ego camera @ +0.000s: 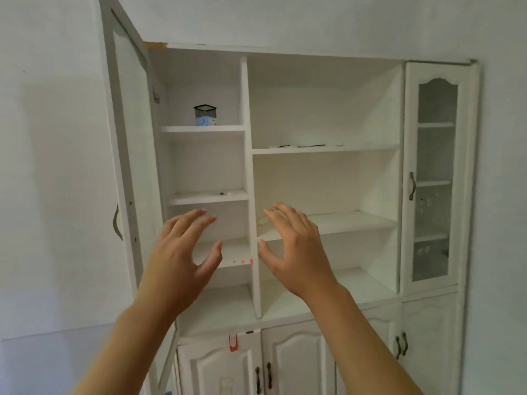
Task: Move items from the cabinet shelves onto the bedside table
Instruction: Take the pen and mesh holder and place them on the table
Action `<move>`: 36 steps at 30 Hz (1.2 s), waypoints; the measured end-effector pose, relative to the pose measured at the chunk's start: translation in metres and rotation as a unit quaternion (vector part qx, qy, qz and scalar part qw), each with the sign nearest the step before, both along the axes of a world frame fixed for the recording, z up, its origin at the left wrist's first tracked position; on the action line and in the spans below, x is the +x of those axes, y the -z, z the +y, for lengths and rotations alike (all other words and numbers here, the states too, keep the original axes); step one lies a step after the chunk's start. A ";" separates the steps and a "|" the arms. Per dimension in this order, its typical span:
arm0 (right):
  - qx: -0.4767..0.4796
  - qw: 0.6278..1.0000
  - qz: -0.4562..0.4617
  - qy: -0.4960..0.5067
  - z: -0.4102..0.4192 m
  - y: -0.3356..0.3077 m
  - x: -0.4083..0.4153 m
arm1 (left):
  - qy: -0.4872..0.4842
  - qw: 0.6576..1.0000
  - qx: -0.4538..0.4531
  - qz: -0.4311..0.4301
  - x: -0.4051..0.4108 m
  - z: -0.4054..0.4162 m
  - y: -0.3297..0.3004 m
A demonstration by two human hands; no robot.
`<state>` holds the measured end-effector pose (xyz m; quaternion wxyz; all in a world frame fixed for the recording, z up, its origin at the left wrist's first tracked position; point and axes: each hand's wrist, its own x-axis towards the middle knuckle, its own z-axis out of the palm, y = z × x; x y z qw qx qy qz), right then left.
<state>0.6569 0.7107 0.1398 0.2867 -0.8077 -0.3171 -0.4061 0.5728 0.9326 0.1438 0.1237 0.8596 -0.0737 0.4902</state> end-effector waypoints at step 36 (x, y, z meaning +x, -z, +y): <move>-0.065 0.986 -0.015 -0.152 0.057 -0.014 0.365 | -0.149 0.986 -0.076 -0.019 0.312 0.018 0.009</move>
